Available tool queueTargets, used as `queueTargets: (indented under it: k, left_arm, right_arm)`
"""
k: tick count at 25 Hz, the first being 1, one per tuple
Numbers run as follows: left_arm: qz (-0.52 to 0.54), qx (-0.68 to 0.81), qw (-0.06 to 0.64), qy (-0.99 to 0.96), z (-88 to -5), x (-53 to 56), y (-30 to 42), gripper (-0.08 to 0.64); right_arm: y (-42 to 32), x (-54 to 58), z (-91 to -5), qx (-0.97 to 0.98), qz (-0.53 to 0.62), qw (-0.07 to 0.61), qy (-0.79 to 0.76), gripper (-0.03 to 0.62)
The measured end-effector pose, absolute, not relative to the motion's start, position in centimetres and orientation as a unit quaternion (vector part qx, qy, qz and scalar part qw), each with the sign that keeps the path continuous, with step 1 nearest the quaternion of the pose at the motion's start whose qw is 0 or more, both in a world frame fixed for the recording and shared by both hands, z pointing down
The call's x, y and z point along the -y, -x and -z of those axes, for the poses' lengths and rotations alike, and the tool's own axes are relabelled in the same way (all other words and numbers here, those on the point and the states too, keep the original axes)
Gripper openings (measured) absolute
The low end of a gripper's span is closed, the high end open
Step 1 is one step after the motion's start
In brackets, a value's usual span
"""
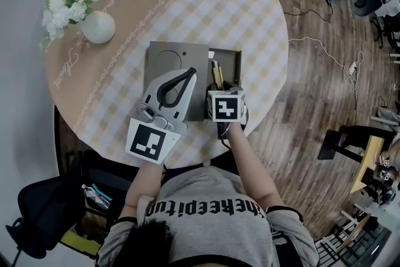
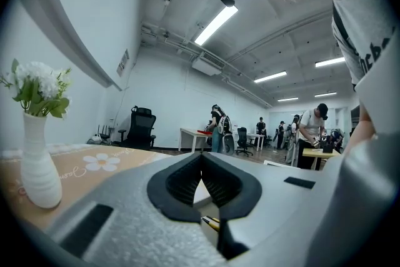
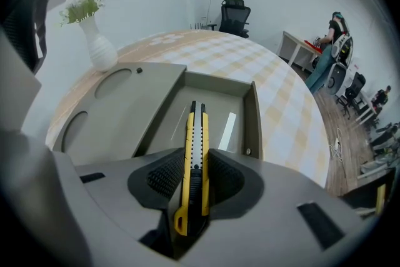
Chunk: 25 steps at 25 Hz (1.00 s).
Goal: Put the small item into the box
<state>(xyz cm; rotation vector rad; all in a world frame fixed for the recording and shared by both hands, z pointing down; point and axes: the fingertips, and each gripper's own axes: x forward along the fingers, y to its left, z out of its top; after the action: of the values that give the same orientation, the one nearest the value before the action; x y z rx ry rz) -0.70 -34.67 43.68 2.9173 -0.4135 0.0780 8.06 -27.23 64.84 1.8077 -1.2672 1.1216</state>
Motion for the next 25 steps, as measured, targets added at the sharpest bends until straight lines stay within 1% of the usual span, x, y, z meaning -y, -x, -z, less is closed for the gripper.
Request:
queueTargets:
  k: [4,6,8,10,15,20,25]
  left_arm:
    - [-0.026,0.141,0.096,-0.985,-43.5,34.6,1.0,0.015]
    - [-0.027,0.142,0.094,-0.985,-43.5,34.5,1.2,0.015]
    - [-0.028,0.143,0.092,-0.985,-43.5,34.3,1.5,0.015]
    - [-0.028,0.144,0.09,-0.985,-43.4,34.2,1.6,0.015]
    - [-0.029,0.14,0.085,-0.986,-43.2,33.4,1.4,0.015]
    - [-0.027,0.131,0.072,-0.988,-42.5,31.9,1.1,0.015]
    - [-0.022,0.13,0.064,-0.989,-41.6,32.0,1.5,0.015]
  right_arm:
    - [-8.1,27.1,-64.8,0.483,-0.416,0.327,-0.698,0.128]
    - [-8.1,26.9,-65.0,0.483,-0.42,0.314,-0.701,0.158]
    - [-7.9,26.8,-64.6,0.484,-0.427,0.288,-0.707,0.156]
    - [-8.0,26.7,-64.0,0.489,-0.426,0.26,-0.715,0.127]
    - [-8.5,26.3,-62.4,0.51,-0.414,0.203,-0.726,0.012]
    - [-8.1,26.0,-60.2,0.55,-0.382,0.158,-0.725,0.006]
    - [-7.5,27.1,-58.0,0.574,-0.347,0.137,-0.729,0.006]
